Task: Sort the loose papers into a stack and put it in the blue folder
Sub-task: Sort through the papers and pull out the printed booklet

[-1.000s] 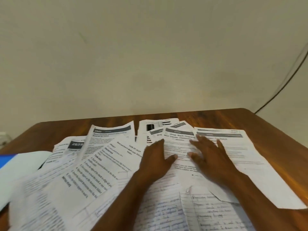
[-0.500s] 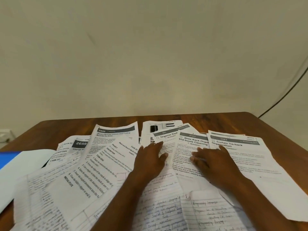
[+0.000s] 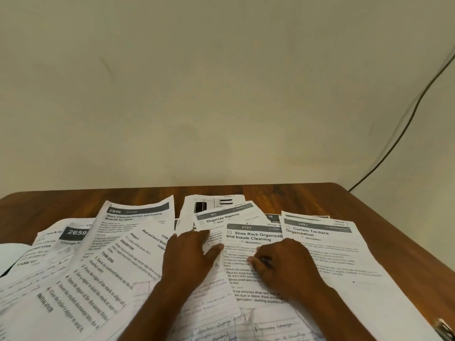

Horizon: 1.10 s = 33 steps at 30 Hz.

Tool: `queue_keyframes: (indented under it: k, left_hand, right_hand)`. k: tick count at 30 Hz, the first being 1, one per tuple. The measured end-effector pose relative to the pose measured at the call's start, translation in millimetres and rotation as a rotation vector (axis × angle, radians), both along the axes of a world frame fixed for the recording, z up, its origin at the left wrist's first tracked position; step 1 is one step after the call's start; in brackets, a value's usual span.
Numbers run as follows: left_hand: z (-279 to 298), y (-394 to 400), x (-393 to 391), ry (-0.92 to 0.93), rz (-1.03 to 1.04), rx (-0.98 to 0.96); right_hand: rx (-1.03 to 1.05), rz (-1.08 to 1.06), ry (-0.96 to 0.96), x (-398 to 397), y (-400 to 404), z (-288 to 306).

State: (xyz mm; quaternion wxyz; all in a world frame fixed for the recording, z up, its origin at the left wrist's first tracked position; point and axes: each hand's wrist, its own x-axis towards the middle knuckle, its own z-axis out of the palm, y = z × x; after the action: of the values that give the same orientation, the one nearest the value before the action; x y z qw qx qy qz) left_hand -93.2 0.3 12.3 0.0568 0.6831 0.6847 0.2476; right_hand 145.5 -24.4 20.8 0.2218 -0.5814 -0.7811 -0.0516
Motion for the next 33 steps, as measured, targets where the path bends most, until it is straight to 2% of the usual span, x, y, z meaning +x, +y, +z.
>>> queue_keyframes:
  k: [4, 7, 12, 14, 16, 18, 19, 25, 30, 33]
  left_hand:
    - [2.5, -1.6, 4.6, -0.004, -0.015, 0.0]
    - [5.5, -1.9, 3.8, -0.024, 0.007, 0.001]
    - [7.4, 2.4, -11.4, -0.051, 0.09, -0.068]
    - [6.6, 6.1, -22.0, -0.03, 0.11, -0.088]
    - [5.2, 8.6, -31.9, -0.028, 0.13, -0.09]
    - [4.0, 8.3, -37.6, -0.044, 0.128, -0.07]
    - [3.1, 7.5, -39.3, -0.06, 0.113, -0.061]
    - [4.0, 5.0, -40.3, -0.097, 0.012, -0.034]
    - [1.8, 12.0, -46.7, -0.101, -0.045, -0.148]
    - [2.5, 13.6, -50.6, -0.166, -0.07, -0.186]
  right_hand:
    - [-0.112, 0.148, 0.133, -3.2, -6.1, 2.8]
    - [-0.207, 0.24, 0.133, -4.5, -8.0, 8.4]
    - [-0.33, 0.056, 0.227, 24.4, -7.6, 27.7]
    - [-0.485, 0.045, 0.201, 37.0, -11.5, 44.9]
    - [-0.638, 0.035, 0.062, 41.2, -16.3, 54.2]
    - [-0.713, -0.02, -0.1, 42.3, -14.7, 47.6]
    - [-0.739, -0.051, -0.121, 42.7, -13.2, 43.5]
    - [-0.77, -0.155, -0.032, 64.6, -7.4, 43.9]
    - [-0.755, -0.122, 0.145, 79.2, -12.1, 49.1]
    - [-0.708, -0.149, 0.213, 86.4, -10.5, 47.2]
